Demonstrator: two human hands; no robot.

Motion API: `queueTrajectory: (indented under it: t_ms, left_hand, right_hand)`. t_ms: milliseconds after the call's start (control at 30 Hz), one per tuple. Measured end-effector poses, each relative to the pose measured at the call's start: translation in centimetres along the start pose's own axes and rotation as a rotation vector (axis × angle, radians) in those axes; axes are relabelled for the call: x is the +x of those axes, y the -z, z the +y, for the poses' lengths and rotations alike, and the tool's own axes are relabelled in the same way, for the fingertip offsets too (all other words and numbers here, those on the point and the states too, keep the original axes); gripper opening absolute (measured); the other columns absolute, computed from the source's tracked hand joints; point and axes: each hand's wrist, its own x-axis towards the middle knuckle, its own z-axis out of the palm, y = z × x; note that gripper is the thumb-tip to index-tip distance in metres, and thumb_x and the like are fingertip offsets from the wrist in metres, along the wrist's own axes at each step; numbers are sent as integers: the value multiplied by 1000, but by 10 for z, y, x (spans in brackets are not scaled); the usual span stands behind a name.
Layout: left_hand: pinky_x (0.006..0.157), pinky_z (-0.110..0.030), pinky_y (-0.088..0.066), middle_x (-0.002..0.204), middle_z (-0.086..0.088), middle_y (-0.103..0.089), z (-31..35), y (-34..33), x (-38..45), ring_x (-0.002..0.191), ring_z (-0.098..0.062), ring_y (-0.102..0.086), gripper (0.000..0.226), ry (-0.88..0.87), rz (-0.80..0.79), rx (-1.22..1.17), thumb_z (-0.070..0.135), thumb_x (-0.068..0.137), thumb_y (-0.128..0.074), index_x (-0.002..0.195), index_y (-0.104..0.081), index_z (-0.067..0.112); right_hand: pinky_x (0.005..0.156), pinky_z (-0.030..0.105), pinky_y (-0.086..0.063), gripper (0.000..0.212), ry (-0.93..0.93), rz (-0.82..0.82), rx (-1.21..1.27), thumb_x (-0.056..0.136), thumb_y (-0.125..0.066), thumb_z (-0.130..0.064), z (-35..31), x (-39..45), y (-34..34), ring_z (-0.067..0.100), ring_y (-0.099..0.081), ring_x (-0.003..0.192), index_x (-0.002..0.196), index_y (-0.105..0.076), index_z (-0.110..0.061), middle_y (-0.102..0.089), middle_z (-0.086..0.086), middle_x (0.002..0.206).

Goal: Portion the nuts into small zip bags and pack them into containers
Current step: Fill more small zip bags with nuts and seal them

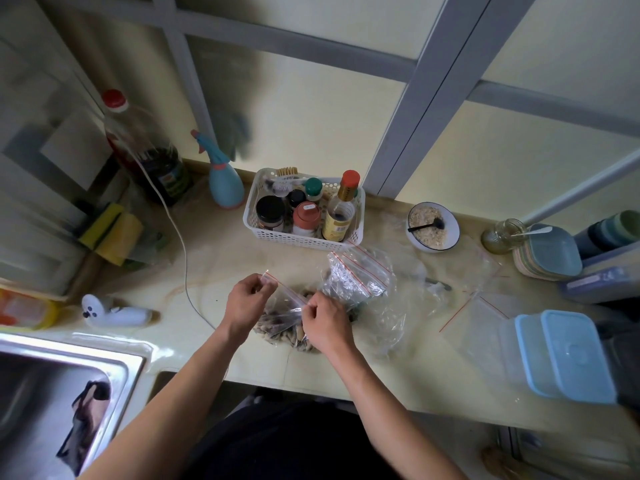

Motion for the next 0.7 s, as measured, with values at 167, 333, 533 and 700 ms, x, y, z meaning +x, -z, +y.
queueTrajectory:
  t_ms: [167, 333, 533, 700]
  left_hand:
    - [71, -30, -46, 87, 3, -69, 10, -2, -4, 80, -12, -59, 17, -30, -120, 33, 27, 98, -58, 88, -68, 18]
    - [68, -23, -43, 75, 6, -65, 18, -2, -11, 70, -4, -56, 26, -160, -207, 146, 33, 99, -61, 81, -68, 15]
    - [83, -34, -51, 80, 5, -75, 15, -3, -11, 81, -10, -69, 23, -196, -262, 213, 32, 96, -66, 78, -72, 20]
    - [83, -43, -56, 76, 10, -73, 5, -9, -5, 80, -18, -70, 21, -120, -51, 231, 41, 92, -67, 76, -71, 29]
  right_hand:
    - [75, 37, -49, 16, 12, 63, 25, 90, -59, -27, -2, -1, 2, 25, -60, 86, 81, -54, -15, -65, 2, 86]
    - [72, 29, -48, 16, 113, 49, 225, 92, -67, -31, -2, 4, -11, 14, -59, 76, 88, -59, -18, -64, -4, 83]
    - [69, 33, -39, 24, 134, 119, 260, 93, -70, -17, 1, 5, -18, 3, -43, 56, 75, -54, -16, -51, -9, 64]
    - [65, 28, -29, 30, 32, 59, 237, 98, -66, -31, 2, 5, -18, 1, -43, 55, 74, -55, -16, -49, -10, 59]
